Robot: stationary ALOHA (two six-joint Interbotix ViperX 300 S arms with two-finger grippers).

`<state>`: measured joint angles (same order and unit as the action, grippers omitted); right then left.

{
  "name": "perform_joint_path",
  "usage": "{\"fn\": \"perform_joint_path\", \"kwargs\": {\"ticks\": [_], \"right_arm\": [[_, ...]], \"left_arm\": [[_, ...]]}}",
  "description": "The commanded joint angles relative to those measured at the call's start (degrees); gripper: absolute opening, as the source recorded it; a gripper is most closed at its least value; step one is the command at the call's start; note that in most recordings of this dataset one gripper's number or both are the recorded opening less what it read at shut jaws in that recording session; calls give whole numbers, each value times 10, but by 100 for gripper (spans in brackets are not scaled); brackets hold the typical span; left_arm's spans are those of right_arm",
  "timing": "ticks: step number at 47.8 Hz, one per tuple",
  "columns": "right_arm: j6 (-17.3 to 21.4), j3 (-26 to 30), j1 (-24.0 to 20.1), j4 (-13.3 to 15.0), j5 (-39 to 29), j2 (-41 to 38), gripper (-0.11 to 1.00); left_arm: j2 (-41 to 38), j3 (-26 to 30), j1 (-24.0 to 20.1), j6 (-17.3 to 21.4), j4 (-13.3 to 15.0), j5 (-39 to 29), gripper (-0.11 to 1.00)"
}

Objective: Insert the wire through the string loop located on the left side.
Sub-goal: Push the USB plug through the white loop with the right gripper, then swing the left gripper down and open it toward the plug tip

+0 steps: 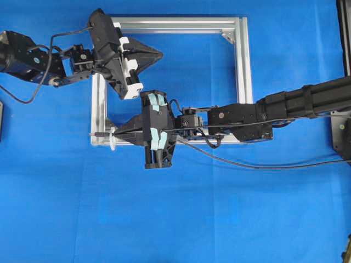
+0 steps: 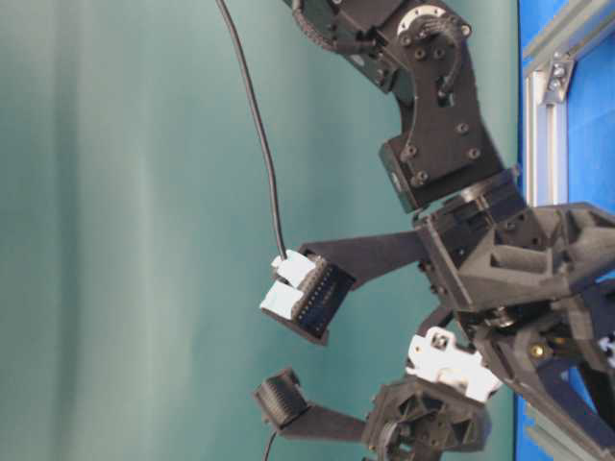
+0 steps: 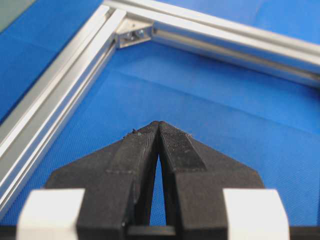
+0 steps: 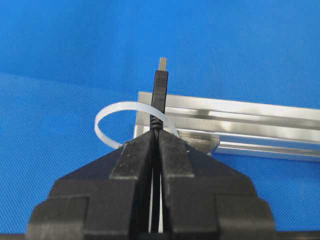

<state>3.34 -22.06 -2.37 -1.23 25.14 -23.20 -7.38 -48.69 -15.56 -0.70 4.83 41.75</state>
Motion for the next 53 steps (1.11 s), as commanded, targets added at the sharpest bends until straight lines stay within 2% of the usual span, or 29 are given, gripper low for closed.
{"fn": "perform_joint_path", "kwargs": {"ticks": [1, 24, 34, 45, 53], "right_arm": [[1, 11, -1, 1, 3, 11, 0], [1, 9, -1, 1, 5, 11, 0], [1, 9, -1, 0, 6, 11, 0], [1, 9, 0, 1, 5, 11, 0], [1, 9, -1, 1, 4, 11, 0]], "left_arm": [[33, -11, 3, 0, -3, 4, 0], [194, -195, 2, -1, -3, 7, 0], [253, -250, 3, 0, -3, 4, 0], [277, -266, 6, -5, -3, -4, 0], [277, -262, 50, -7, -4, -19, 0]]}}
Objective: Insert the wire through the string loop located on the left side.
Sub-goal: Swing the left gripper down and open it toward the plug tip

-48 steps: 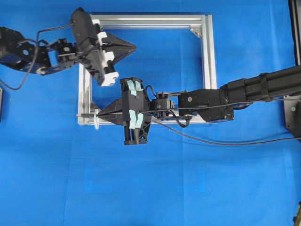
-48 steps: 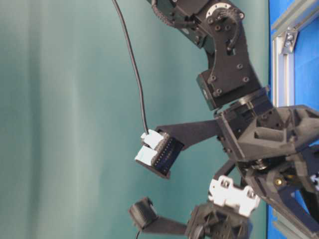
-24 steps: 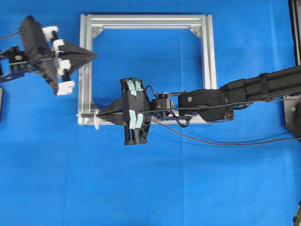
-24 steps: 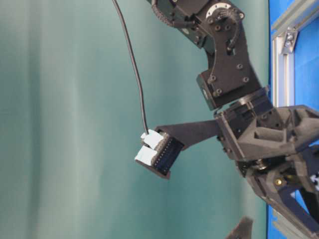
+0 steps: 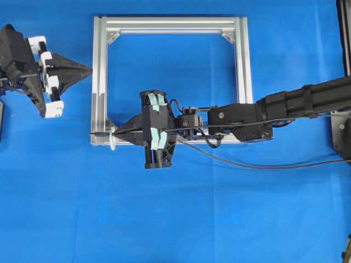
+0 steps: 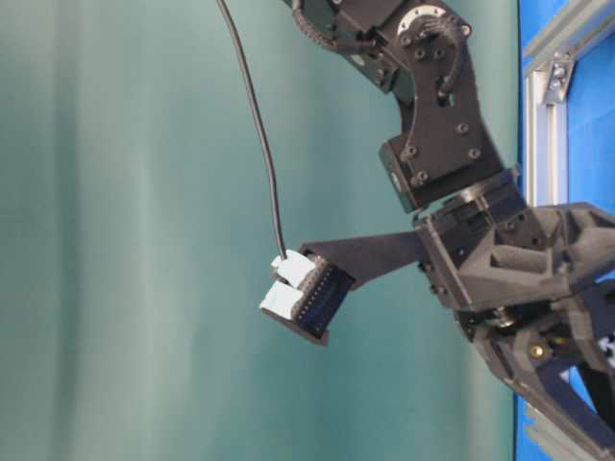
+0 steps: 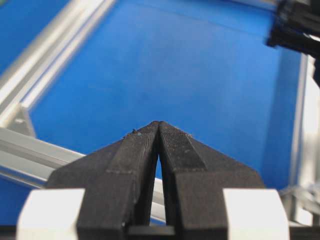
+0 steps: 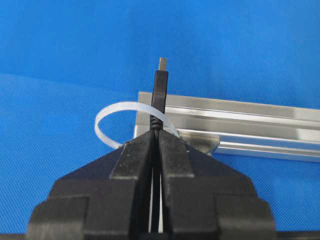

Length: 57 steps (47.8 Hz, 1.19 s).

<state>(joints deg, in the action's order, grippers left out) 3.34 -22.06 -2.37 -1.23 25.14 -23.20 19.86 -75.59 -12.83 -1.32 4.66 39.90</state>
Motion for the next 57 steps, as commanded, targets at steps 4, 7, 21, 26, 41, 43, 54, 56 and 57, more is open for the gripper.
{"fn": "perform_joint_path", "kwargs": {"ticks": [4, 7, 21, 26, 41, 43, 54, 56, 57], "right_arm": [[1, 9, -1, 1, 3, 11, 0], [1, 9, 0, 1, 3, 11, 0], [1, 9, 0, 1, 4, 11, 0], [1, 8, 0, 1, 4, 11, 0], [1, 8, -1, 1, 4, 11, 0], [1, 8, -1, 1, 4, 11, 0], [1, 7, 0, 1, 4, 11, 0], [1, 7, -1, 1, 4, 11, 0], [1, 8, 0, 1, 4, 11, 0]], "left_arm": [[6, 6, 72, 0, -2, -2, 0], [8, 6, 108, 0, -2, -2, 0], [16, 11, 238, 0, -1, -2, 0], [11, 14, 237, 1, -2, -3, 0], [11, 17, 225, 3, -2, -4, 0], [11, 17, 225, 3, -2, -5, 0], [10, 18, 225, 3, -1, -22, 12], [11, 18, 225, 3, -2, -22, 22], [11, 18, 225, 3, -1, -22, 28]]}}
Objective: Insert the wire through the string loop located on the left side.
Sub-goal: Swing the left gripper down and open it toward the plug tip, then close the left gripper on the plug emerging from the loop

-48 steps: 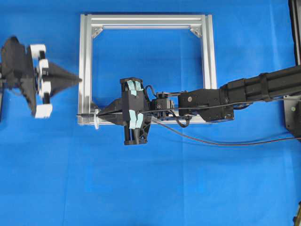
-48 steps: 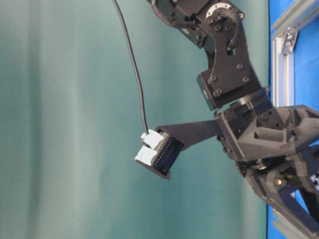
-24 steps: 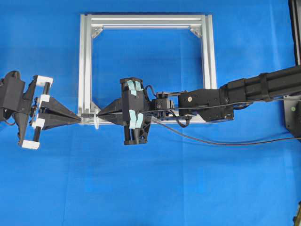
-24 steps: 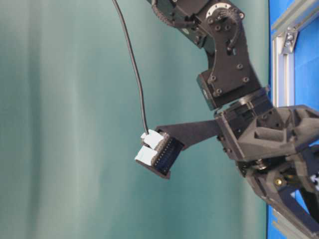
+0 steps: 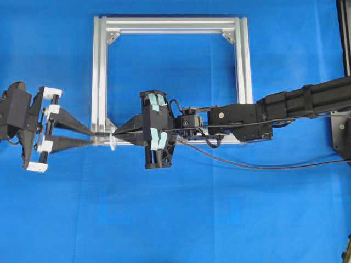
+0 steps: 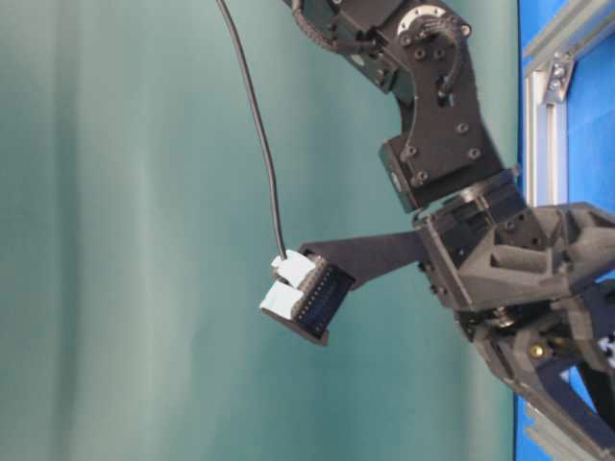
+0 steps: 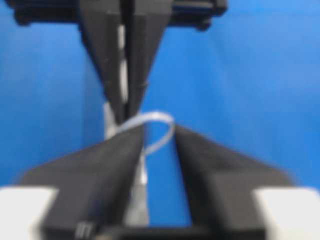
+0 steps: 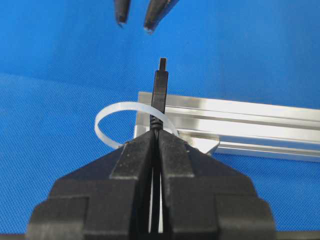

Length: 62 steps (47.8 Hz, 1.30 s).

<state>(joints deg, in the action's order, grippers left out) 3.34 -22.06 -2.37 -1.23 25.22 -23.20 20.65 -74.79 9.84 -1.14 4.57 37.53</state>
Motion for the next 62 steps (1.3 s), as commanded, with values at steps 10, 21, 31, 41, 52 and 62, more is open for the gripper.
{"fn": "perform_joint_path", "kwargs": {"ticks": [10, 21, 31, 41, 52, 62], "right_arm": [[1, 7, 0, 1, 3, 11, 0], [1, 8, 0, 1, 4, 11, 0], [1, 7, 0, 1, 4, 11, 0], [2, 5, 0, 1, 2, 11, 0], [2, 5, 0, 1, 4, 11, 0], [2, 5, -1, 1, 2, 11, 0]], "left_arm": [[3, 11, -4, 0, -1, 1, 86], [-4, 11, -14, -1, 0, -2, 88], [-86, 27, -37, -2, 1, -4, 88], [-136, 58, -38, -2, 1, -4, 87], [-133, 51, -38, -2, 1, -4, 87], [-132, 51, -38, -2, 1, -4, 87]]}}
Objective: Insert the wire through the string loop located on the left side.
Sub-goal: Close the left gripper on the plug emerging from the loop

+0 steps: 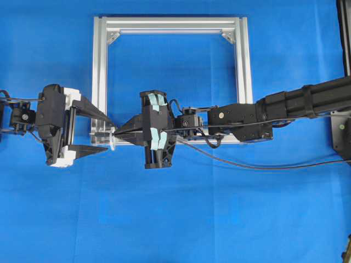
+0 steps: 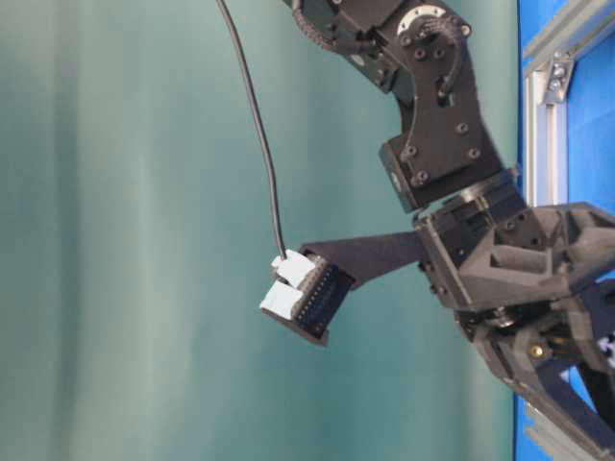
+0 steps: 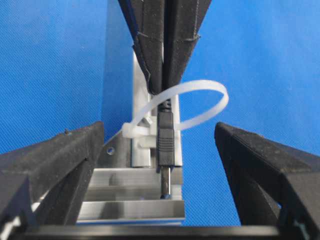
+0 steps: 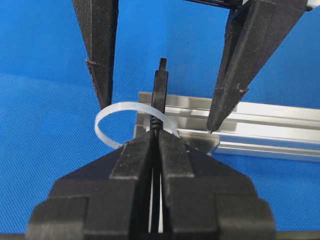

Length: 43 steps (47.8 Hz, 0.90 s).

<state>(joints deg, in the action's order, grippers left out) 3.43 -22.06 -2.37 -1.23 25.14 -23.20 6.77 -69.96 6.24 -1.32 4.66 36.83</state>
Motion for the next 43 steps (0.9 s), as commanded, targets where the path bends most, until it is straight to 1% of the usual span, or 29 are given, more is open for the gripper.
{"fn": "perform_joint_path", "kwargs": {"ticks": [1, 17, 23, 26, 29, 30, 33, 35, 36, 37, 43], "right_arm": [[1, 5, 0, 1, 4, 11, 0], [1, 5, 0, 1, 3, 11, 0], [1, 5, 0, 1, 3, 11, 0], [1, 5, -1, 1, 2, 11, 0], [1, 5, -1, 1, 2, 11, 0], [1, 5, 0, 1, 2, 11, 0], [1, 5, -1, 1, 2, 11, 0], [0, 5, -2, 1, 2, 11, 0], [0, 5, -2, 1, 2, 11, 0], [-1, 5, -2, 1, 2, 11, 0], [-2, 5, -4, 9, -4, 11, 0]], "left_arm": [[7, 3, -2, 0, 0, 3, 87], [7, 3, -1, 0, -1, -1, 86], [7, 4, 0, 1, -1, -5, 81], [7, 3, 1, 1, -1, -6, 68], [7, 3, 1, 1, -1, -6, 51], [7, 3, 2, 1, -2, -6, 43], [7, 3, 2, 1, -1, -6, 24], [7, 3, 3, 1, -1, -6, 13], [7, 3, 3, 1, -1, -6, 9], [7, 3, 3, 1, -1, -6, 7], [7, 3, 3, 1, -2, -9, 7]]}}
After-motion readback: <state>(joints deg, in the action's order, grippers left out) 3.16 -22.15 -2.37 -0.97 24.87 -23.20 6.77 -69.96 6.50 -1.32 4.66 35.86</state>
